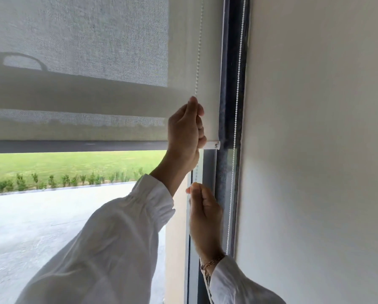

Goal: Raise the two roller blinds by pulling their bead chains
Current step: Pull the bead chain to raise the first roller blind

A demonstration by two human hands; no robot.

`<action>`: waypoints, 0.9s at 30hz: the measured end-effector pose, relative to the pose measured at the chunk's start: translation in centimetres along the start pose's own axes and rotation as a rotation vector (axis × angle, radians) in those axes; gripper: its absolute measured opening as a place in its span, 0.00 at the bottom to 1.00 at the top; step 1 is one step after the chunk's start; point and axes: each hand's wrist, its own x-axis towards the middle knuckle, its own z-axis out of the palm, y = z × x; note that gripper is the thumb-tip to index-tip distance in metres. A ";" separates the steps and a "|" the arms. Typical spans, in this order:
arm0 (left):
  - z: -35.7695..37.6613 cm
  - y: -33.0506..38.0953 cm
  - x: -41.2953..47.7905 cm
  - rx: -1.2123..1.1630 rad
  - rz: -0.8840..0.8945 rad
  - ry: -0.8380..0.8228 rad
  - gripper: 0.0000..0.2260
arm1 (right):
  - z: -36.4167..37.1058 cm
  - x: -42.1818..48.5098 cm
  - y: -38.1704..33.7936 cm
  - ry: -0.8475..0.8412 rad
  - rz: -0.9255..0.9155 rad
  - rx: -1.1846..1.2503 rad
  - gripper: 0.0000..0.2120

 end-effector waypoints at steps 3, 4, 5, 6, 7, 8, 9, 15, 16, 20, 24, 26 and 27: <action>0.1 -0.5 -0.2 -0.075 0.049 -0.014 0.17 | -0.7 1.4 0.1 -0.033 0.292 0.320 0.20; 0.2 -0.5 -0.4 -0.087 0.051 -0.036 0.18 | -1.0 2.3 -0.1 -0.014 0.339 0.378 0.21; 0.3 -0.6 -0.5 -0.085 0.062 -0.058 0.18 | -1.4 3.5 -0.3 -0.002 0.367 0.422 0.23; 0.5 -0.7 -0.6 -0.068 0.080 -0.077 0.18 | -1.8 5.0 -0.8 -0.003 0.380 0.460 0.24; 0.6 -0.9 -0.8 -0.046 0.100 -0.088 0.18 | -2.2 6.6 -1.5 -0.021 0.381 0.499 0.25; 0.7 -1.2 -1.0 -0.025 0.115 -0.096 0.18 | -2.7 8.3 -2.3 -0.053 0.369 0.528 0.25; 0.8 -1.5 -1.3 -0.008 0.122 -0.102 0.18 | -3.2 9.9 -3.6 -0.085 0.357 0.563 0.24; -0.2 -5.5 -4.9 0.140 0.031 -0.103 0.19 | -3.8 15.3 -9.5 -0.169 0.298 0.657 0.18; -0.6 -6.4 -5.6 0.188 0.026 -0.113 0.19 | -3.5 15.5 -9.9 -0.185 0.294 0.636 0.16; -2.0 -9.4 -8.7 0.277 -0.034 -0.134 0.19 | -2.4 16.1 -11.5 -0.266 0.298 0.570 0.10; -3.4 -10.1 -9.1 0.320 -0.050 -0.116 0.19 | -1.5 17.9 -12.8 -0.167 0.318 0.427 0.11; -3.7 -10.1 -8.5 0.375 -0.028 -0.108 0.19 | -0.7 18.2 -12.6 -0.090 0.307 0.401 0.13; -3.8 -10.1 -8.3 0.388 -0.027 -0.104 0.18 | -0.4 18.2 -12.3 -0.055 0.287 0.385 0.14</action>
